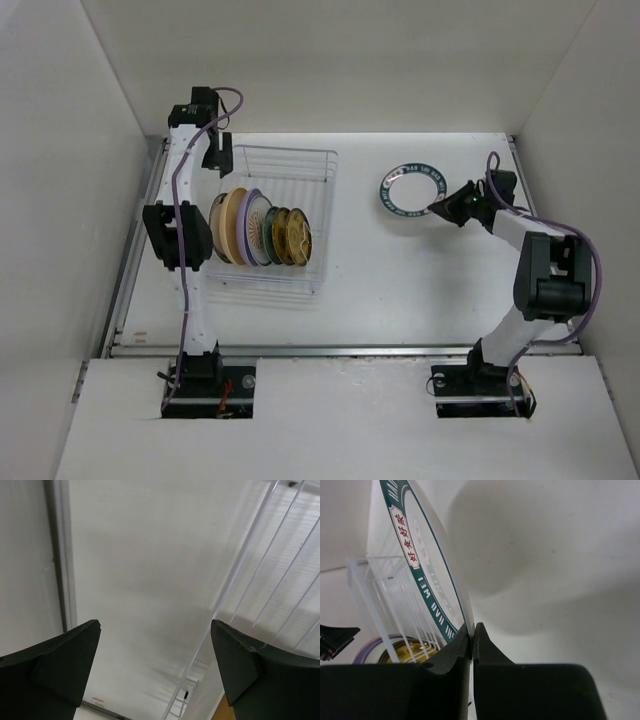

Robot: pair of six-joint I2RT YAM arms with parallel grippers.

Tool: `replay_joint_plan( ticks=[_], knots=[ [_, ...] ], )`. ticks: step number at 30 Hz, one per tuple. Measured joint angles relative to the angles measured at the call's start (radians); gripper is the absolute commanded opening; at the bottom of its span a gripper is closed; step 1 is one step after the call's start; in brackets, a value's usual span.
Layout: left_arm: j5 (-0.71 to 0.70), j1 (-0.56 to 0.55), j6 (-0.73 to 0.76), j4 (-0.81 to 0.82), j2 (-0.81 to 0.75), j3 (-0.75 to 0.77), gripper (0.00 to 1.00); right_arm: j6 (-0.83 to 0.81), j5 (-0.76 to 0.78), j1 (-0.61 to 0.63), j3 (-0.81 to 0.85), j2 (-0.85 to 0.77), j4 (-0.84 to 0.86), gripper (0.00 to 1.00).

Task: Unload the plates from the dish rack

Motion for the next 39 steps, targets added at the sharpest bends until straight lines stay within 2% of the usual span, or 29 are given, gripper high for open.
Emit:
replay_joint_plan(
  ticks=[8, 10, 11, 12, 13, 17, 18, 21, 22, 23, 26, 33, 35, 39],
  knots=[
    [0.147, 0.019, 0.019, 0.002, 0.032, -0.039, 0.89, -0.019, 0.035, 0.002, -0.014, 0.055, -0.024, 0.00],
    [0.178, 0.016, 0.020, 0.013, 0.032, -0.056, 0.88, -0.023, 0.039, 0.002, -0.014, 0.074, -0.032, 0.11],
    [0.193, 0.016, 0.021, 0.018, 0.032, -0.065, 0.88, -0.026, 0.043, 0.002, -0.014, 0.085, -0.039, 0.20],
    [0.204, 0.016, 0.022, 0.022, 0.032, -0.074, 0.85, -0.030, 0.046, 0.002, -0.014, 0.096, -0.048, 0.37],
    [0.214, 0.017, 0.023, 0.026, 0.032, -0.082, 0.83, -0.034, 0.048, 0.002, -0.014, 0.105, -0.058, 0.42],
    [0.229, 0.020, 0.024, 0.029, 0.032, -0.092, 0.52, -0.058, 0.060, 0.002, -0.013, 0.121, -0.093, 0.45],
    [0.229, 0.021, 0.024, 0.030, 0.032, -0.092, 0.39, -0.062, 0.062, 0.002, -0.013, 0.121, -0.101, 0.46],
    [0.224, 0.023, 0.021, 0.032, 0.034, -0.092, 0.21, -0.079, 0.079, 0.002, -0.004, 0.121, -0.137, 0.59],
    [0.223, 0.023, 0.020, 0.032, 0.036, -0.092, 0.07, -0.085, 0.088, 0.002, 0.006, 0.121, -0.154, 0.60],
    [0.232, 0.024, 0.011, 0.032, 0.037, -0.092, 0.01, -0.093, 0.098, 0.003, 0.018, 0.119, -0.179, 0.63],
    [0.240, 0.016, 0.003, 0.031, 0.039, -0.092, 0.00, -0.123, 0.164, 0.012, 0.061, 0.098, -0.262, 0.68],
    [0.251, 0.032, -0.064, 0.033, 0.038, -0.098, 0.00, -0.164, 0.333, 0.098, 0.146, -0.040, -0.401, 0.69],
    [0.259, 0.037, -0.080, 0.039, 0.032, -0.108, 0.00, -0.174, 0.403, 0.182, 0.201, -0.072, -0.443, 0.70],
    [0.259, 0.040, -0.106, 0.058, 0.016, -0.136, 0.00, -0.206, 0.540, 0.433, 0.383, -0.077, -0.489, 0.70]
  ],
)
